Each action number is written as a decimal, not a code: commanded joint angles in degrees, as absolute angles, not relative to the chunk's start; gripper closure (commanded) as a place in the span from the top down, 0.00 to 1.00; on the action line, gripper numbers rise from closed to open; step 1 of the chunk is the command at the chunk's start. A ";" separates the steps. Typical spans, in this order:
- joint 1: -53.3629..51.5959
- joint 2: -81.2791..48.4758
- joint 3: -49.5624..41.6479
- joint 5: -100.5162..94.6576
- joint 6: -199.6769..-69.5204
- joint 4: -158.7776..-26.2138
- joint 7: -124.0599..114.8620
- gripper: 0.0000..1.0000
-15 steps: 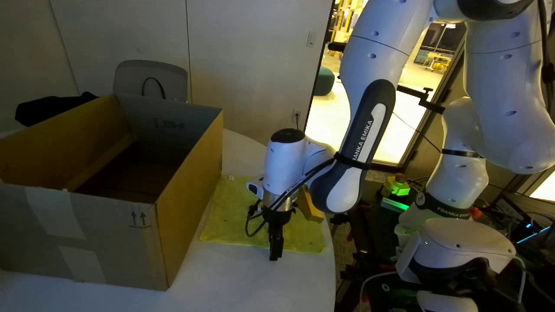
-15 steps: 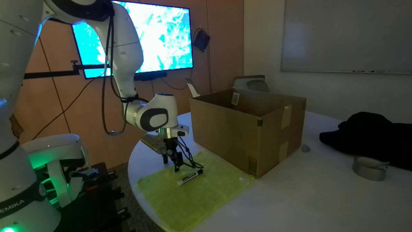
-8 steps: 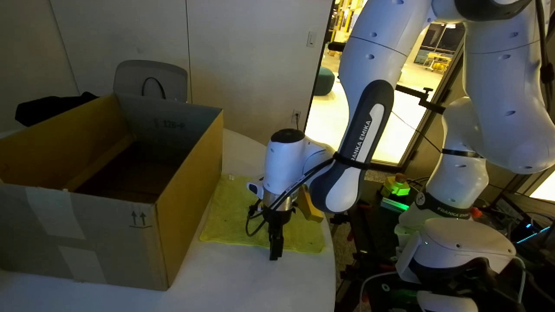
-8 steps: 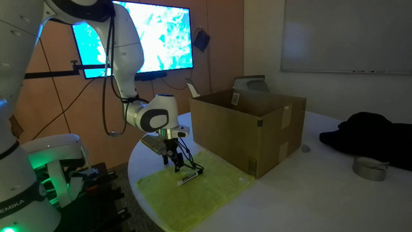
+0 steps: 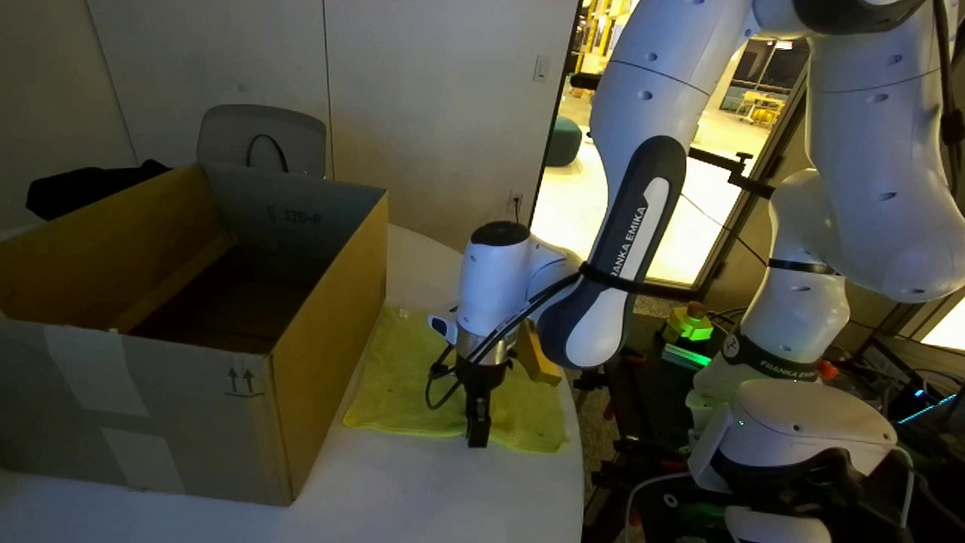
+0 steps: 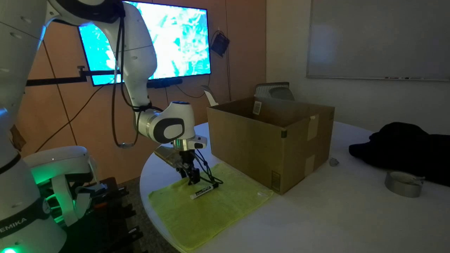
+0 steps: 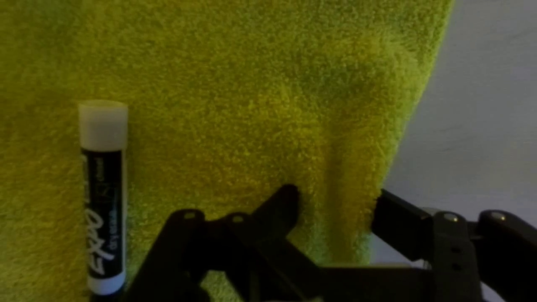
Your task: Pick up the marker from the table and wrap it on the cloth, then pick up the cloth and put it in the box
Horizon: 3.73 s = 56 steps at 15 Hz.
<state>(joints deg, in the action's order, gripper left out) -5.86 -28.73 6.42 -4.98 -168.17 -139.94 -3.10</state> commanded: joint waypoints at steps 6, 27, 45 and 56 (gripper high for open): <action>-3.67 -25.55 7.32 -3.25 -167.18 -141.75 -0.24 0.00; 2.81 -16.44 -3.64 -0.86 -165.80 -145.50 -2.74 0.28; 13.33 -3.41 0.63 14.36 -158.45 -158.18 20.62 0.99; 11.88 -12.67 -0.63 9.60 -163.26 -157.69 34.86 1.00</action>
